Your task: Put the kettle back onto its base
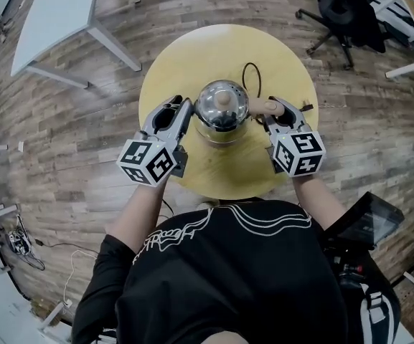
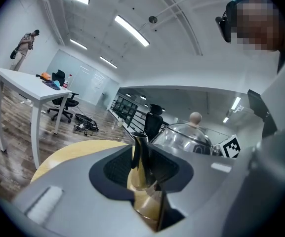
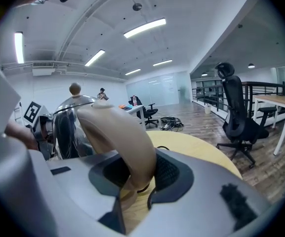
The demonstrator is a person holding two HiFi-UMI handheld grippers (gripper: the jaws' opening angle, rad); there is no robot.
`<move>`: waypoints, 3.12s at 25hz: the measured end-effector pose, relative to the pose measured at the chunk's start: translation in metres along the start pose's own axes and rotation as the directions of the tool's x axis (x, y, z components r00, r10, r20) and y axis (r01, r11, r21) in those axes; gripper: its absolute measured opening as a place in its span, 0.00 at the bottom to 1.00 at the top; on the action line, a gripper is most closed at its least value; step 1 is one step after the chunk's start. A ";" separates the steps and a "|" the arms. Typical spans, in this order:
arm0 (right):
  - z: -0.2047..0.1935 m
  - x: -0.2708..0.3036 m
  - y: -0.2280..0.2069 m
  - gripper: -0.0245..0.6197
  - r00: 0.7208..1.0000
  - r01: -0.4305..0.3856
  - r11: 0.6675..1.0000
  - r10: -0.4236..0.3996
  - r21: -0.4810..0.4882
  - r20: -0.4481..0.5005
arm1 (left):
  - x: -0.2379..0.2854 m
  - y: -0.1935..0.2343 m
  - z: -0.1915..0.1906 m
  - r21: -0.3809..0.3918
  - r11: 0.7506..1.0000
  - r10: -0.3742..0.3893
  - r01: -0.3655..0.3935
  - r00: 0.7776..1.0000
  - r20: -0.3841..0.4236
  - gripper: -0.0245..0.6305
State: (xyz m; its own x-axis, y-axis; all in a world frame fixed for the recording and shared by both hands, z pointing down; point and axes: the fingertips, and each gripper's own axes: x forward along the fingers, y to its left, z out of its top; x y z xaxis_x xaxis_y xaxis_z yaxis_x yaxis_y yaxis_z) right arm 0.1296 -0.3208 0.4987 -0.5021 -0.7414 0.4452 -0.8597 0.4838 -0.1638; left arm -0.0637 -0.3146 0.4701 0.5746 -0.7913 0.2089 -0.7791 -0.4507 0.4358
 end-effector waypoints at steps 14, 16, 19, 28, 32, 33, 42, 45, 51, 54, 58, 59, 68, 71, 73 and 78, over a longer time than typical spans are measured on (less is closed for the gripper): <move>-0.024 0.005 0.002 0.21 1.000 -0.008 1.000 0.008 0.008 -0.025 | -0.003 0.007 -0.021 -0.012 1.000 -0.010 0.010 1.000 0.015 0.19; -0.023 0.006 0.003 0.21 1.000 -0.009 1.000 0.009 0.004 -0.023 | -0.004 0.007 -0.020 -0.016 1.000 -0.011 0.011 1.000 0.018 0.19; -0.024 0.006 0.004 0.21 1.000 -0.010 1.000 0.010 0.012 -0.023 | -0.005 0.008 -0.020 -0.016 1.000 -0.010 0.011 1.000 0.017 0.19; -0.036 0.004 0.004 0.21 1.000 0.003 1.000 -0.003 0.007 -0.028 | -0.007 0.008 -0.032 -0.023 1.000 -0.005 0.005 1.000 0.010 0.20; -0.041 0.004 0.003 0.21 0.999 0.021 1.000 -0.021 -0.004 -0.040 | -0.006 0.006 -0.034 -0.016 1.000 -0.011 0.012 1.000 0.020 0.20; -0.042 0.004 0.003 0.21 0.999 0.025 1.000 -0.025 -0.006 -0.042 | -0.006 0.006 -0.034 -0.018 1.000 -0.009 0.009 1.000 0.020 0.20; -0.039 0.002 0.002 0.21 0.998 0.037 0.999 -0.038 -0.016 -0.041 | 0.000 0.010 -0.035 -0.070 0.998 0.000 -0.003 0.999 -0.043 0.20; -0.036 0.002 0.000 0.25 0.998 0.049 0.999 -0.049 0.005 -0.044 | 0.000 0.012 -0.027 -0.088 0.996 0.012 -0.014 1.000 -0.028 0.30; -0.033 -0.014 0.002 0.32 0.996 0.080 0.997 -0.080 0.000 -0.029 | -0.016 0.005 0.003 -0.054 0.998 0.019 -0.017 0.999 0.044 0.39; -0.031 -0.027 0.006 0.33 0.996 0.093 0.996 -0.093 -0.016 -0.015 | -0.032 -0.001 0.007 -0.044 0.999 0.008 -0.005 0.998 0.060 0.39; -0.032 -0.055 0.014 0.33 0.991 0.136 0.991 -0.136 -0.011 0.007 | -0.056 -0.016 0.003 -0.044 0.999 -0.024 0.027 0.998 0.056 0.39; -0.032 -0.063 0.018 0.33 0.989 0.150 0.989 -0.149 -0.003 0.014 | -0.063 -0.022 0.002 -0.046 0.998 -0.039 0.042 0.998 0.048 0.39; -0.020 -0.134 0.120 0.33 0.995 -0.017 0.996 0.008 0.088 0.099 | -0.144 -0.109 -0.013 0.020 0.962 -0.270 0.271 0.961 -0.065 0.31; -0.025 -0.160 0.157 0.33 0.989 -0.107 0.981 0.089 0.164 0.115 | -0.173 -0.137 -0.013 0.043 0.949 -0.310 0.313 0.949 -0.063 0.16; -0.029 -0.178 0.179 0.27 0.983 -0.157 0.965 0.131 0.212 0.131 | -0.190 -0.150 -0.014 0.019 0.944 -0.328 0.329 0.943 -0.057 0.06; -0.031 -0.209 0.220 0.05 0.972 -0.209 0.957 0.180 0.203 0.153 | -0.225 -0.187 -0.029 0.051 0.917 -0.382 0.395 0.909 -0.166 0.05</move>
State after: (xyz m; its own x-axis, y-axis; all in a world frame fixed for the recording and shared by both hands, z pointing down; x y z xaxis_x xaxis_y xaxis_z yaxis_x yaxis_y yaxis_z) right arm 0.0486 -0.0451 0.3964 -0.6570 -0.7046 0.2680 -0.7363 0.5236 -0.4285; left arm -0.0401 -0.0403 0.3665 0.8615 -0.4788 0.1691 -0.5009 -0.7468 0.4374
